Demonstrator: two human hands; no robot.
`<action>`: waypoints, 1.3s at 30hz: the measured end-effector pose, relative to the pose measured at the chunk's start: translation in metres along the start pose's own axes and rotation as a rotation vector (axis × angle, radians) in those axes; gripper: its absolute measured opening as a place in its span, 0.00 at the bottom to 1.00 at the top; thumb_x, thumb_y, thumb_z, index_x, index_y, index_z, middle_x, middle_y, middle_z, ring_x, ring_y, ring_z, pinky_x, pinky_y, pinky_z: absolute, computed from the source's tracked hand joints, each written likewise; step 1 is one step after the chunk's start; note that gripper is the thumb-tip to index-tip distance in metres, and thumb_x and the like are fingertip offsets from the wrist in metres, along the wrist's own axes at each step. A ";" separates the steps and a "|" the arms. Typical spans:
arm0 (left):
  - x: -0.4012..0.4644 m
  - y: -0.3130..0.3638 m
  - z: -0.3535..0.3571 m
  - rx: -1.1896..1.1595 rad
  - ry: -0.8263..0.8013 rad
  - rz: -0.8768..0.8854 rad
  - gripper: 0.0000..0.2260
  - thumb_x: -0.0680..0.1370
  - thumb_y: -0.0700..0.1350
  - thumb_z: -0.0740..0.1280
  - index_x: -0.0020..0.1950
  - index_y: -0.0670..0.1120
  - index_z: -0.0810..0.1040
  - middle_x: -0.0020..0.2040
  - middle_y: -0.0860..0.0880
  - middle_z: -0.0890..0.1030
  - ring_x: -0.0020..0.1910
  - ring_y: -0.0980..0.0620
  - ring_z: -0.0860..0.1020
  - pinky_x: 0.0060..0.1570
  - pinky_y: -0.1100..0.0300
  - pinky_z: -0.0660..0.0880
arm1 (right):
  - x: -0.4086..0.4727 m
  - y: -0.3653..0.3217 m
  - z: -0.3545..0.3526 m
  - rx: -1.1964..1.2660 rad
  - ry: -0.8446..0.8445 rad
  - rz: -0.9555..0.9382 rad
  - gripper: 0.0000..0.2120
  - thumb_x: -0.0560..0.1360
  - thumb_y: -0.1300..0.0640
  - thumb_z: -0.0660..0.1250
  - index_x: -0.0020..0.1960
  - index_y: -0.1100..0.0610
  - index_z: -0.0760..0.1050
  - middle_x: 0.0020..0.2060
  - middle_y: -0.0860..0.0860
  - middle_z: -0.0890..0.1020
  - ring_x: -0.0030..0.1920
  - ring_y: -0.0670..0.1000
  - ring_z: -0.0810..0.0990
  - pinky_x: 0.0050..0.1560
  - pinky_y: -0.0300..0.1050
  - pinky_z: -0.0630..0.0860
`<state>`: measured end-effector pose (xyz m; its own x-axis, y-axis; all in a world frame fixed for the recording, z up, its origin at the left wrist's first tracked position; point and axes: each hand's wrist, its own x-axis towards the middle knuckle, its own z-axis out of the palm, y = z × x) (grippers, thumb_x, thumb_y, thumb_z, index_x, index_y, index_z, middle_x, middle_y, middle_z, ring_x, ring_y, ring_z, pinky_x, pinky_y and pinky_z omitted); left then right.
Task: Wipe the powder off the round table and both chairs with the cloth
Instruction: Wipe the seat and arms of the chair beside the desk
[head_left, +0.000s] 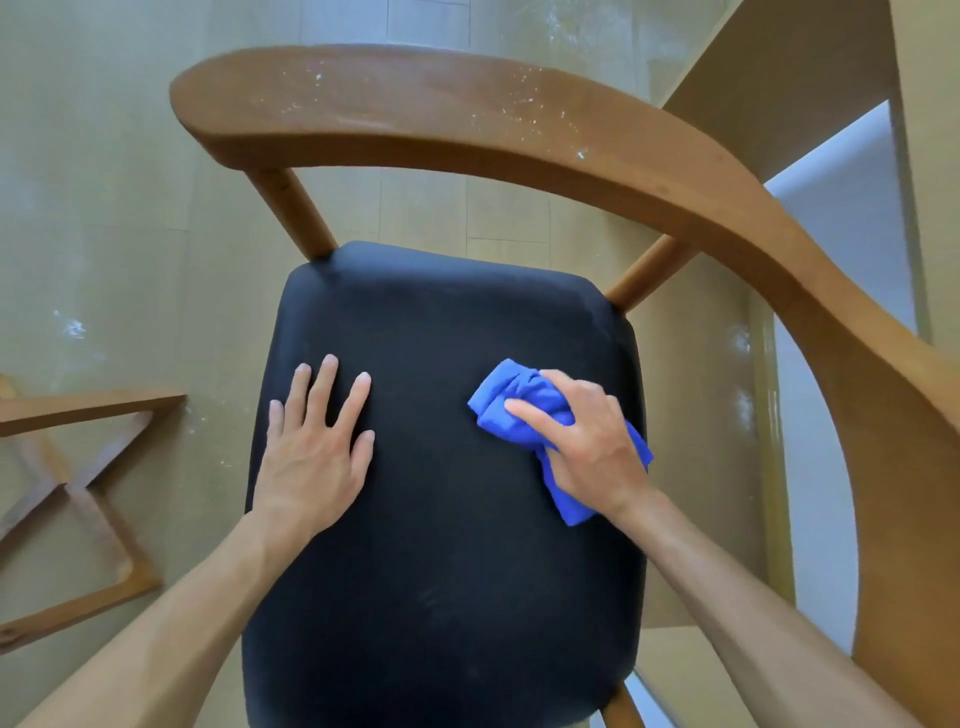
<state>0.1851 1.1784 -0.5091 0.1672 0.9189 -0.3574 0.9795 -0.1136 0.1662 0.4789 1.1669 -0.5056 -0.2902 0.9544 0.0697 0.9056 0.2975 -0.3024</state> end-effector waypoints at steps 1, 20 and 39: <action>0.000 -0.001 0.000 0.001 -0.006 0.002 0.27 0.79 0.49 0.62 0.78 0.48 0.59 0.78 0.41 0.54 0.77 0.38 0.51 0.69 0.36 0.58 | 0.003 0.001 0.001 0.017 0.032 0.116 0.29 0.63 0.71 0.69 0.60 0.52 0.81 0.62 0.61 0.76 0.49 0.65 0.78 0.42 0.55 0.74; -0.016 -0.009 -0.004 0.023 -0.092 0.011 0.30 0.80 0.53 0.59 0.79 0.53 0.51 0.79 0.45 0.44 0.77 0.42 0.44 0.71 0.40 0.55 | -0.140 -0.128 0.015 0.046 -0.478 -0.617 0.20 0.75 0.63 0.51 0.57 0.44 0.71 0.51 0.53 0.74 0.40 0.54 0.68 0.40 0.47 0.69; -0.018 -0.016 -0.001 0.004 -0.146 0.025 0.30 0.81 0.55 0.57 0.79 0.54 0.47 0.79 0.46 0.40 0.77 0.43 0.40 0.73 0.43 0.54 | -0.099 -0.115 0.020 0.109 0.063 0.637 0.27 0.63 0.68 0.72 0.61 0.57 0.78 0.56 0.65 0.75 0.47 0.67 0.77 0.44 0.57 0.78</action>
<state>0.1660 1.1646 -0.5043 0.2060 0.8511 -0.4829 0.9752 -0.1378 0.1731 0.3971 1.0376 -0.4970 0.3149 0.9438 -0.1006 0.8568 -0.3283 -0.3976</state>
